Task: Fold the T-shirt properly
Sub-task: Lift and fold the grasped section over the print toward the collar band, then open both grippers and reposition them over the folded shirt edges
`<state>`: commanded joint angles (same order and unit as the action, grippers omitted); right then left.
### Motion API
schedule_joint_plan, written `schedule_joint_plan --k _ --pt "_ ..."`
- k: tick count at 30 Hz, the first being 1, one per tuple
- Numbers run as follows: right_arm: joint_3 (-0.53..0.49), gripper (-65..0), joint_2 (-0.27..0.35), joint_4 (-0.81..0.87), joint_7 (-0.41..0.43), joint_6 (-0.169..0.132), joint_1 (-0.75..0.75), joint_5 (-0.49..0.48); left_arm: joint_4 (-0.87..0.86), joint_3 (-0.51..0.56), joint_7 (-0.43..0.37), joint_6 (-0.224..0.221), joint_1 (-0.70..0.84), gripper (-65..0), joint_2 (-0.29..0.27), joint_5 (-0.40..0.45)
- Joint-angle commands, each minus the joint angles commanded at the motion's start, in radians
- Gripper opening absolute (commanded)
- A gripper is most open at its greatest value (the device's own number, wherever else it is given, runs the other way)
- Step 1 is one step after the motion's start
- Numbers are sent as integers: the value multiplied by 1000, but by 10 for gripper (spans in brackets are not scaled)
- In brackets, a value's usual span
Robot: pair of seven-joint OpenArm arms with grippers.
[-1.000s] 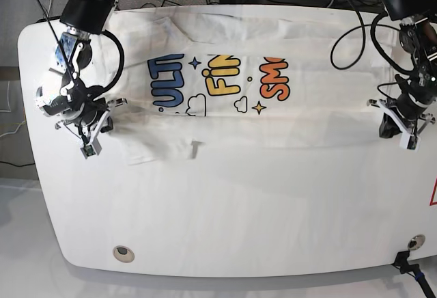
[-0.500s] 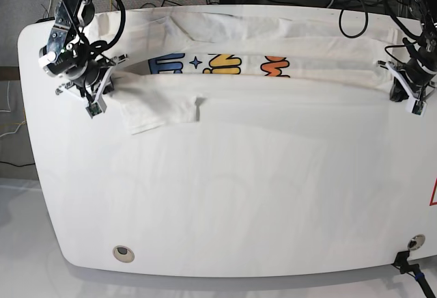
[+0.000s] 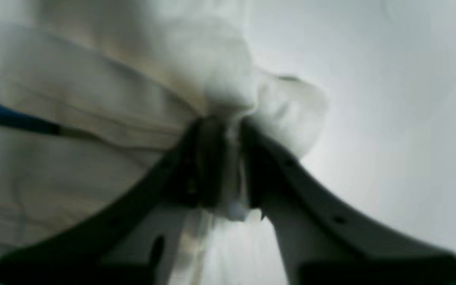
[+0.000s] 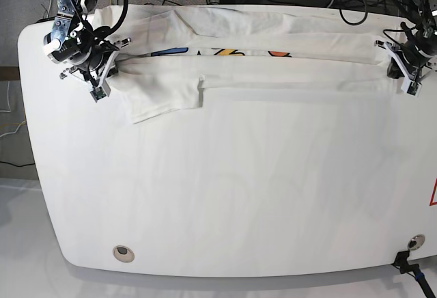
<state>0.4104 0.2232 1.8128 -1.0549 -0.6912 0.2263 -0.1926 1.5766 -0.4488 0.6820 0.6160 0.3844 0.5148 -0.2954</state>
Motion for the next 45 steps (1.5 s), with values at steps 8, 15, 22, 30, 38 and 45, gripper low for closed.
schedule_joint_plan --k 8,15,22,30,38,45 --pt "3 -352 12 5 0 -2 -18 -6 9 3 0 3 -66 -65 -2 114" --pt "25 -352 9 5 0 -2 -87 -89 103 3 0 3 -101 -65 -5 112" --pt "28 -352 5 -3 0 0 -164 -92 169 6 0 5 -117 -65 -61 110" --pt "35 -352 28 9 -149 -2 -124 -94 164 8 0 5 -117 -65 -69 110" --pt "32 -352 20 94 -152 -2 -107 -94 161 8 0 5 -117 -65 -69 112" --pt "32 -351 -15 -81 -146 -2 -278 -94 161 8 0 5 -117 -65 -89 112"
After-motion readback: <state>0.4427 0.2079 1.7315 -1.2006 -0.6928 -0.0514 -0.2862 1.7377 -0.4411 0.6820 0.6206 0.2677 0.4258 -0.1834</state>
